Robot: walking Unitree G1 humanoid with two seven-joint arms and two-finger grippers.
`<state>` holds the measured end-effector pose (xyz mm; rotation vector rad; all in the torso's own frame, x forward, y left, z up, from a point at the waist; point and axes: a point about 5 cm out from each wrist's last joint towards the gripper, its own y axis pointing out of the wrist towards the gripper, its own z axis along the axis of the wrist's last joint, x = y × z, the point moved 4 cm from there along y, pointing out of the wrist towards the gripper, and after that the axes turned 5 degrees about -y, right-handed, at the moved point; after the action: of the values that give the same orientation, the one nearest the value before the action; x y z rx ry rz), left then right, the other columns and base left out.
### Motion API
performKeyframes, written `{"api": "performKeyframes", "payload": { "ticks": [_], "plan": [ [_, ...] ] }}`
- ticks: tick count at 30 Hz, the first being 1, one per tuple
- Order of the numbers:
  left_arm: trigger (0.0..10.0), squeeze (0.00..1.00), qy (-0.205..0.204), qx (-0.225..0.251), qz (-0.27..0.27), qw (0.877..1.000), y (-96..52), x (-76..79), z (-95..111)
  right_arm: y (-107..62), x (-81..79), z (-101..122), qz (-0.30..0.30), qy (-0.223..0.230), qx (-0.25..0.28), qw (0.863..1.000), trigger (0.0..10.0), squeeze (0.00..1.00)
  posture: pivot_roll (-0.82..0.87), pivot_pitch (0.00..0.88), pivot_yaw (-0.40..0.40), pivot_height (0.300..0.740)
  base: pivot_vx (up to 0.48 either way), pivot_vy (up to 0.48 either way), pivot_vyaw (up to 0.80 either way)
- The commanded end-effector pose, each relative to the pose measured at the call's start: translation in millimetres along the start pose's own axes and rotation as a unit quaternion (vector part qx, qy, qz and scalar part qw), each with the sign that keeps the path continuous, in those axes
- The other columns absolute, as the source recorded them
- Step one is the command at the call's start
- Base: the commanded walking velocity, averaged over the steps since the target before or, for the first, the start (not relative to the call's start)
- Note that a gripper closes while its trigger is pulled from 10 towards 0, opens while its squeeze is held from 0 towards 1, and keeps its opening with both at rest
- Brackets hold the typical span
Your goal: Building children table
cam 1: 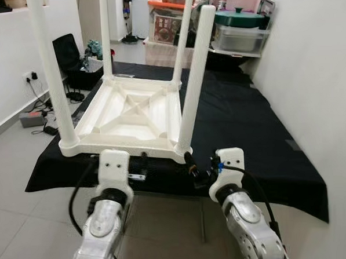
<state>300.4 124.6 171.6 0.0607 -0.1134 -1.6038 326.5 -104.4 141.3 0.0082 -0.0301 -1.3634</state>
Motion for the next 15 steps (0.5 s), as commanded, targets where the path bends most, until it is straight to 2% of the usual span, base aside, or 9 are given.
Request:
{"api": "performKeyframes", "payload": {
  "ticks": [1, 4, 15],
  "plan": [
    [10.0, 0.0, -0.002, -0.003, -0.009, 1.0, -0.8, 5.7, -1.5, -1.6, 7.8, -1.5, -0.015, 0.0, -0.003, 1.0, 10.0, 0.0, 0.11, 0.0, -0.137, 0.74, 0.0, 0.0, -0.8],
    [10.0, 0.0, -0.015, -0.014, -0.009, 1.0, -4.8, 8.3, -6.2, -2.1, 11.8, -1.7, -0.03, -0.001, -0.005, 1.0, 10.0, 0.0, 0.11, 0.0, -0.139, 0.74, 0.0, 0.0, 0.0],
    [10.0, 0.0, -0.01, -0.017, -0.011, 1.0, -5.0, 7.6, -6.7, 2.9, 16.1, 5.1, -0.036, -0.001, 0.002, 0.999, 10.0, 0.0, 0.11, 0.0, -0.141, 0.74, 0.0, 0.0, 0.0]
  ]
}}
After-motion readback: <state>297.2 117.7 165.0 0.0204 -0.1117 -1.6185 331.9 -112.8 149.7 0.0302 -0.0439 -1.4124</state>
